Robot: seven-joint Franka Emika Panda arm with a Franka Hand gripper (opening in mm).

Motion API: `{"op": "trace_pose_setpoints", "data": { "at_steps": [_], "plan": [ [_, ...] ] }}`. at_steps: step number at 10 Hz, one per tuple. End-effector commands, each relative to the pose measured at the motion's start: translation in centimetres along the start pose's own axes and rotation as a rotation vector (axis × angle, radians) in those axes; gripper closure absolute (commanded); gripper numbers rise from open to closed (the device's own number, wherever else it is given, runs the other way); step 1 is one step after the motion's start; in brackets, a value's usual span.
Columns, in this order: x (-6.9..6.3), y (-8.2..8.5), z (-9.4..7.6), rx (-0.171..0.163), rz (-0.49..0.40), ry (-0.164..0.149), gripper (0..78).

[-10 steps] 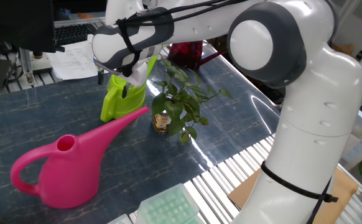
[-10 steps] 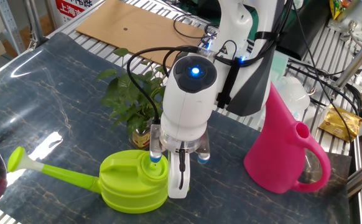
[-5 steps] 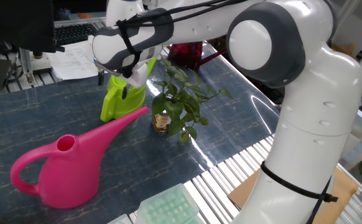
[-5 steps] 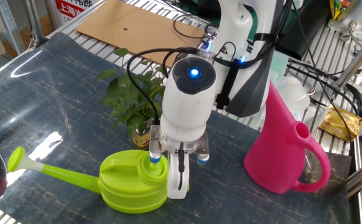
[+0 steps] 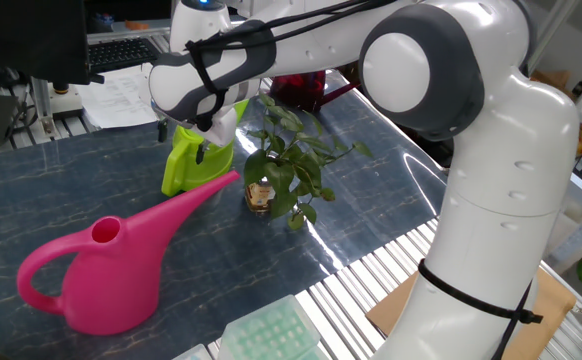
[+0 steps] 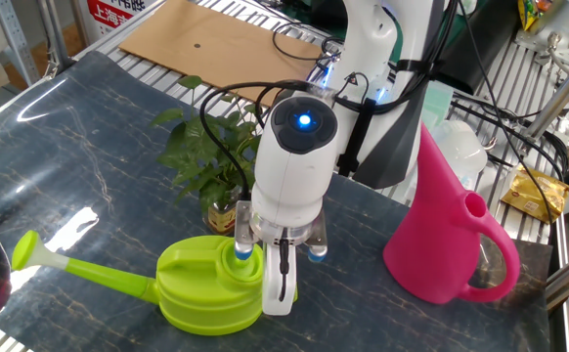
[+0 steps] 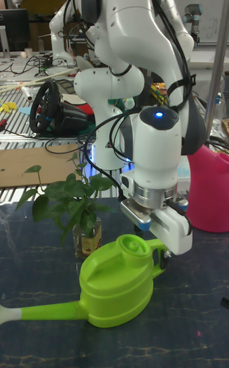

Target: Water the plant

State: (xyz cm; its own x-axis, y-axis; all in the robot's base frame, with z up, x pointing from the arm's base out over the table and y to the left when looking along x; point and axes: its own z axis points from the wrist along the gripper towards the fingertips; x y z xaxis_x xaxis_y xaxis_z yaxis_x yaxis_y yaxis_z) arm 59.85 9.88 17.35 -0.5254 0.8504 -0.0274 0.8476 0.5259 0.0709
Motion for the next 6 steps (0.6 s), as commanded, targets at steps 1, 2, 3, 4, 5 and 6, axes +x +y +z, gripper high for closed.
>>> {"op": "trace_pose_setpoints", "data": {
  "at_steps": [1,2,3,4,5,6],
  "plan": [
    [-0.04,0.07,-0.14,-0.001,0.002,-0.003,0.1],
    [-0.04,0.07,-0.15,0.003,0.001,-0.006,0.1],
    [-0.04,0.07,-0.17,0.005,0.005,-0.009,0.1],
    [-0.04,0.07,-0.17,0.006,0.008,-0.011,0.1],
    [-0.04,0.07,-0.17,0.006,0.011,-0.011,0.1],
    [-0.04,0.07,-0.17,0.006,0.011,-0.012,76.2]
  ]
}}
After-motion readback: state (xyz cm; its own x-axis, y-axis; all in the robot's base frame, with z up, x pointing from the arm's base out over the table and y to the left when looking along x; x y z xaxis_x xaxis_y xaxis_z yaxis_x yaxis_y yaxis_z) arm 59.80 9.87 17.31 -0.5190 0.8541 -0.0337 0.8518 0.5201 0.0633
